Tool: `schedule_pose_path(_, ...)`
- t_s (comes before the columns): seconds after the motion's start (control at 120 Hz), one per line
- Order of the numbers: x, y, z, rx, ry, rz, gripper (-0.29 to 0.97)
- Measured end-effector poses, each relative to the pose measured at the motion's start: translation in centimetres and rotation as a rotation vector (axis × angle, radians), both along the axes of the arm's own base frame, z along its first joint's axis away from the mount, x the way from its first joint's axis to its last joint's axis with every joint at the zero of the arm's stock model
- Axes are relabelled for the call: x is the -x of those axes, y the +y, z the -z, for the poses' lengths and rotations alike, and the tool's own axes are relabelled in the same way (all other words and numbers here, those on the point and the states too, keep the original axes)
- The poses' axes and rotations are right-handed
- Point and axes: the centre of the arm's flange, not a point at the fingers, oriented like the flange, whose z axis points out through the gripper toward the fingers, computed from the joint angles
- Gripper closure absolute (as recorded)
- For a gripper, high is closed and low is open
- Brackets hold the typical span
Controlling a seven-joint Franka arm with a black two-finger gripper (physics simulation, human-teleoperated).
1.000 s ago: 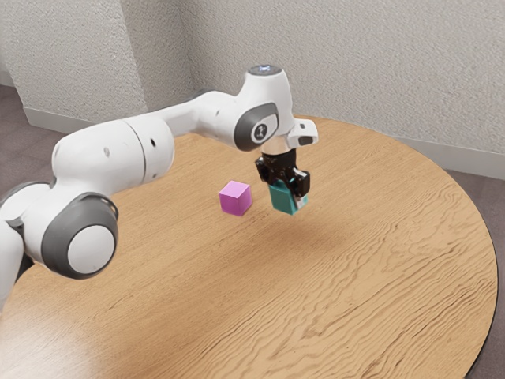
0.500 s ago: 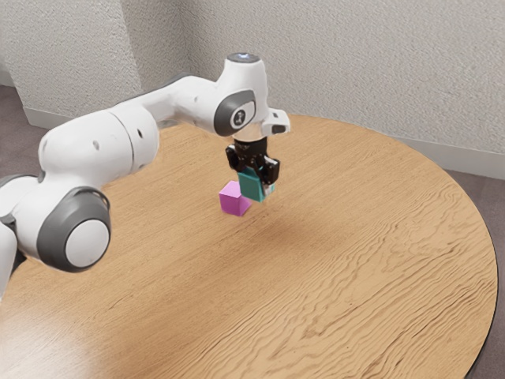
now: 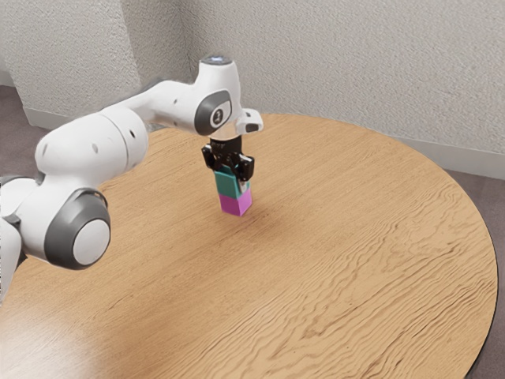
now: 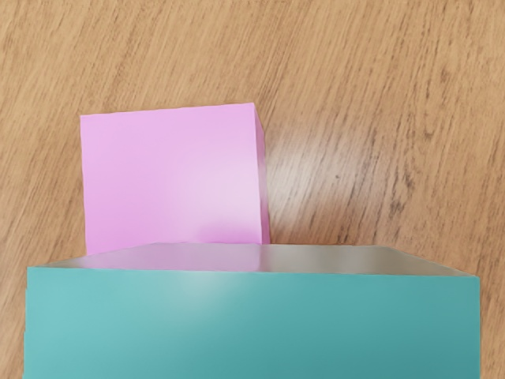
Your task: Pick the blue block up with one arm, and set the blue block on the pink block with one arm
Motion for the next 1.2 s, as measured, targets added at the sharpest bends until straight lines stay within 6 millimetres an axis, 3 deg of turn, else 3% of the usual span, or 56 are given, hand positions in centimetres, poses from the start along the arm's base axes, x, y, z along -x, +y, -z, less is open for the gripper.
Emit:
schedule_pose_path(0.708, -1.6, 4.2, 0.7, 0.027, -0.061, 0.043, 0.31)
schedule_pose_path(0.917, -2.0, 4.2, 1.9, 0.032, -0.062, 0.060, 0.31)
schedule_pose_path(1.2, -2.3, 3.6, 1.4, 0.032, -0.089, 0.087, 0.31)
